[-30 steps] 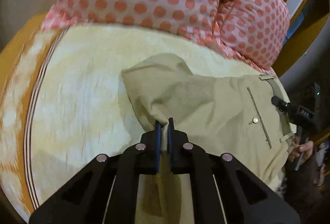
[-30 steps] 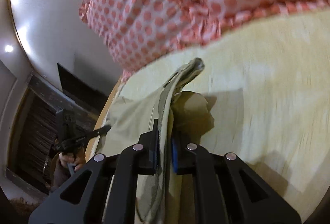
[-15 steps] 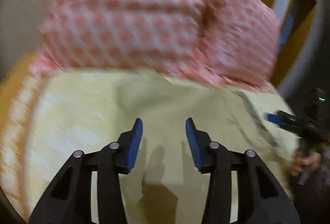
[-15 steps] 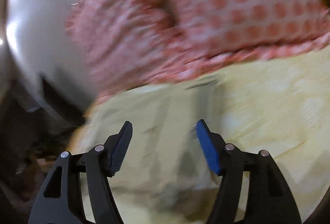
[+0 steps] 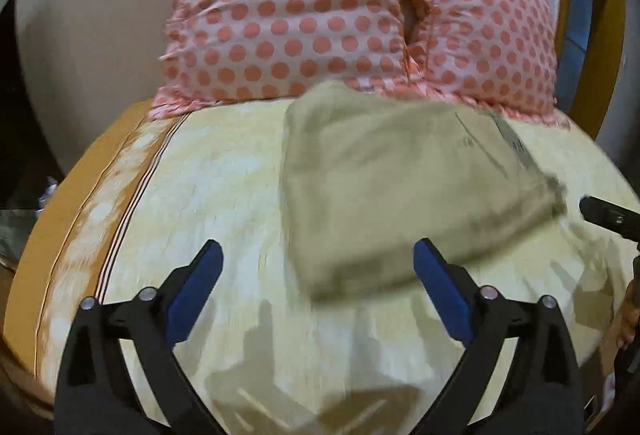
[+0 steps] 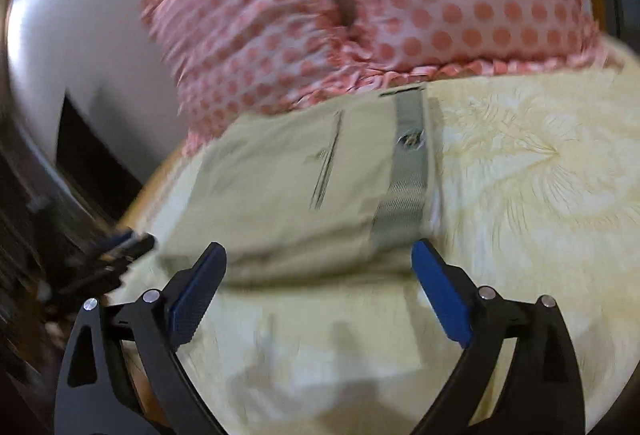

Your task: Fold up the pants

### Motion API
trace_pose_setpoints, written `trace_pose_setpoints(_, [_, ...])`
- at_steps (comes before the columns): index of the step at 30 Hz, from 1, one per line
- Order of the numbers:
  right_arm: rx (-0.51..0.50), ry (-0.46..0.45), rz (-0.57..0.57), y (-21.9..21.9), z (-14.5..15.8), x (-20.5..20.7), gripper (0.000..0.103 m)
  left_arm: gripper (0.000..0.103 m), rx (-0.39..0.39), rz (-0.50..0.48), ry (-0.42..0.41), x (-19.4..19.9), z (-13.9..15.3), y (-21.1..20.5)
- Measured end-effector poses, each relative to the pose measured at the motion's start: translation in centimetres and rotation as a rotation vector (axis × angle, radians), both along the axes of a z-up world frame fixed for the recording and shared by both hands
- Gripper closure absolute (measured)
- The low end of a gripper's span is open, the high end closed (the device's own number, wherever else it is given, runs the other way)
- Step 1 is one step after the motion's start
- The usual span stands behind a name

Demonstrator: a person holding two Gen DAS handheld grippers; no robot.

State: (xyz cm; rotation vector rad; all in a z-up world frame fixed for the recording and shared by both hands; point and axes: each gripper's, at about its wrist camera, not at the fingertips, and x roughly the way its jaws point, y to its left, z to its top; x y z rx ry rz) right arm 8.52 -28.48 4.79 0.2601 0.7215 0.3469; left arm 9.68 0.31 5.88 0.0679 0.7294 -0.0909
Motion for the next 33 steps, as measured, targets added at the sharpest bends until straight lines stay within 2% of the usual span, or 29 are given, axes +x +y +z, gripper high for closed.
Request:
trace_pose_setpoints(2, [-0.083, -0.014, -0.009, 1.7, -1.3, -2.0, 0.006, 0.005, 0.021, 0.010, 0.013, -2.4, -1.1, -0.4])
trace_pose_setpoints(5, [-0.175, -0.028, -0.016, 4.2, -2.5, -2.9, 0.006, 0.004, 0.043, 0.032, 0.028, -4.0, -2.6, -1.0])
trace_pose_setpoints(8, [-0.197, -0.004, -0.039, 4.9, -3.4, -2.9, 0.005, 0.002, 0.033, 0.052, 0.063, -4.7, -3.8, -1.0])
trace_pose_setpoints(10, [-0.220, -0.019, -0.068, 5.1, -3.5, -3.3, 0.002, 0.002, -0.002, 0.065, 0.051, -5.4, -4.2, -0.5])
trace_pose_setpoints(15, [-0.329, -0.071, -0.110, 6.5, -4.4, -3.9, 0.001, 0.002, -0.008, 0.074, 0.002, -6.3, -4.7, -0.7])
trace_pose_setpoints(21, [-0.316, -0.085, -0.146, 6.4, -4.6, -4.0, 0.001, 0.002, -0.010, 0.088, -0.039, -6.7, -4.9, -0.9])
trace_pose_setpoints(33, [-0.316, -0.089, -0.145, 6.3, -4.5, -4.1, 0.001, 0.002, -0.010, 0.084, -0.046, -6.6, -4.9, -0.9])
